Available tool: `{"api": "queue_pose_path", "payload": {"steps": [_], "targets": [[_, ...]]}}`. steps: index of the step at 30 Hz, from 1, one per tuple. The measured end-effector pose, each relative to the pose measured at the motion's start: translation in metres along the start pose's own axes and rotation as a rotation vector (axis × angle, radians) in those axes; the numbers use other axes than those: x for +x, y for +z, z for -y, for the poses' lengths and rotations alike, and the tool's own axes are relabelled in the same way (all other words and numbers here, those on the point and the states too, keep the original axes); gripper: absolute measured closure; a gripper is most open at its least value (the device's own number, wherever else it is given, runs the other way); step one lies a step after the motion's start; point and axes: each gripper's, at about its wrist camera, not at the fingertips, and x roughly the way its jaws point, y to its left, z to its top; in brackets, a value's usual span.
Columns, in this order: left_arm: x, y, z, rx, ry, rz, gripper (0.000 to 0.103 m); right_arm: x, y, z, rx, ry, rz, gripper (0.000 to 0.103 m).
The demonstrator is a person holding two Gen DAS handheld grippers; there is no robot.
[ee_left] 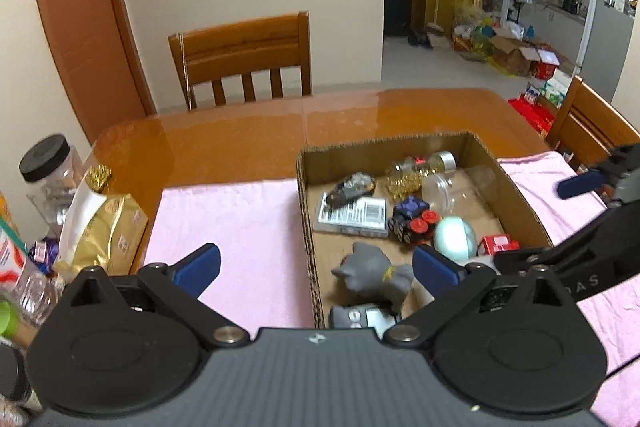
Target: Organize rigid objects
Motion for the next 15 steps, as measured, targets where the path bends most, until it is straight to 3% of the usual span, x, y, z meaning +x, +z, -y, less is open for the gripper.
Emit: {"api": "queue_pose_path", "payload": {"steps": [6, 15], "targets": [[-0.007, 0.0, 0.007, -0.056, 0.023, -0.121, 0.001, -0.026, -0.02, 0.0, 0.158, -0.107, -0.101, 0.0], [-0.03, -0.001, 0.022, -0.011, 0.039, -0.132, 0.001, -0.065, -0.035, 0.004, 0.291, -0.113, -0.069, 0.0]]}}
